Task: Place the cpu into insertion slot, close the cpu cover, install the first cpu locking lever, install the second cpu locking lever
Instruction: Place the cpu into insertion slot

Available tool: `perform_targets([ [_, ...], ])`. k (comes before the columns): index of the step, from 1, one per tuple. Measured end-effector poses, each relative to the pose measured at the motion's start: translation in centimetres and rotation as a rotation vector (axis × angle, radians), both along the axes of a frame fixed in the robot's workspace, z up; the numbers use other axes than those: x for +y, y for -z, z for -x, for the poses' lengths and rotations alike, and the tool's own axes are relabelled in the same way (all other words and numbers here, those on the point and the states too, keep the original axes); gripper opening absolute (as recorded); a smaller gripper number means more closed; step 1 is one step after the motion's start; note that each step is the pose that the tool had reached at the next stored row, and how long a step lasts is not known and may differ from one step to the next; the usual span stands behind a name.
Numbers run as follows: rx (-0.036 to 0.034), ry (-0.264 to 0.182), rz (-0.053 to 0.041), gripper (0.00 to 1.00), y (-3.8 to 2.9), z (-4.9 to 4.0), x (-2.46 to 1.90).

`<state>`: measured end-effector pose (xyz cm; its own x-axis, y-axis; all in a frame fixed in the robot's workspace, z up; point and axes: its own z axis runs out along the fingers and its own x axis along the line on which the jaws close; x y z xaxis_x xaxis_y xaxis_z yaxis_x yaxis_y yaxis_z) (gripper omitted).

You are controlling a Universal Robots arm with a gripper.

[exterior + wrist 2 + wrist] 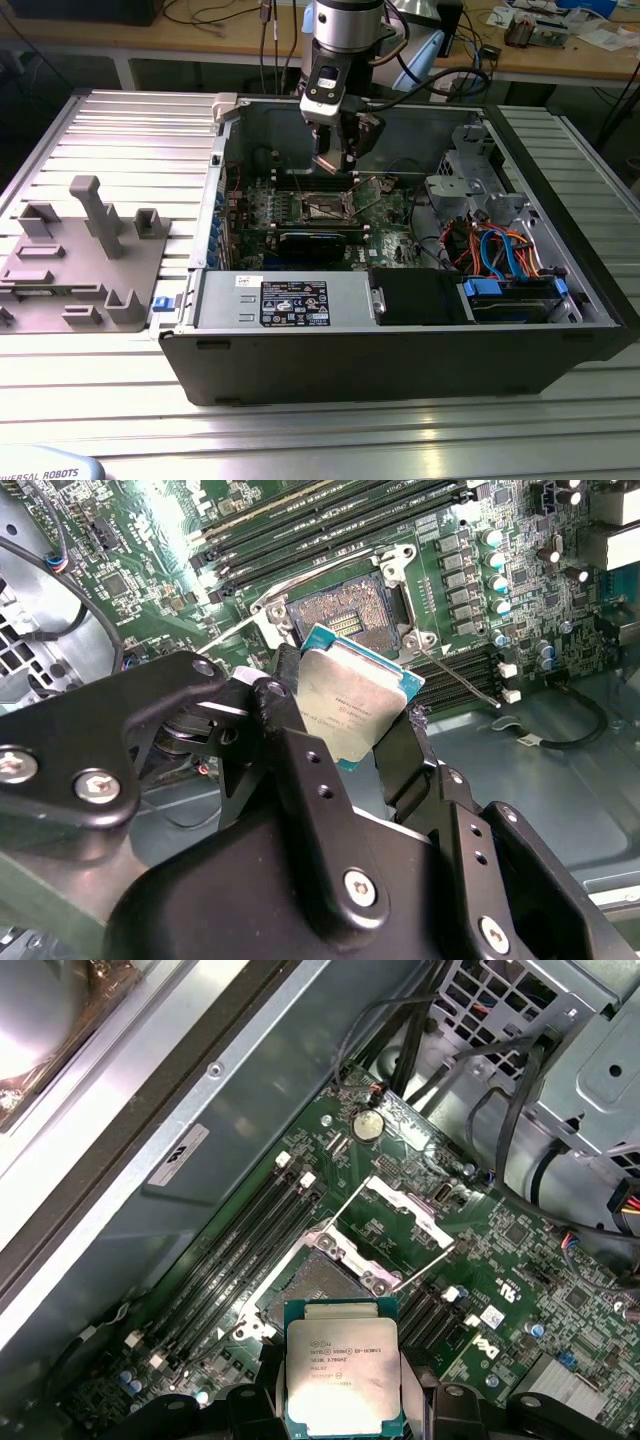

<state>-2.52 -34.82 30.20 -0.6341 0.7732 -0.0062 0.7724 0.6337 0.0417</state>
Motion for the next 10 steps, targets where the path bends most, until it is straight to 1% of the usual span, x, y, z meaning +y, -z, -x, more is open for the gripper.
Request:
perform_targets([
  [10,0.0,0.011,0.0,0.54,0.02,0.0,0.0],
])
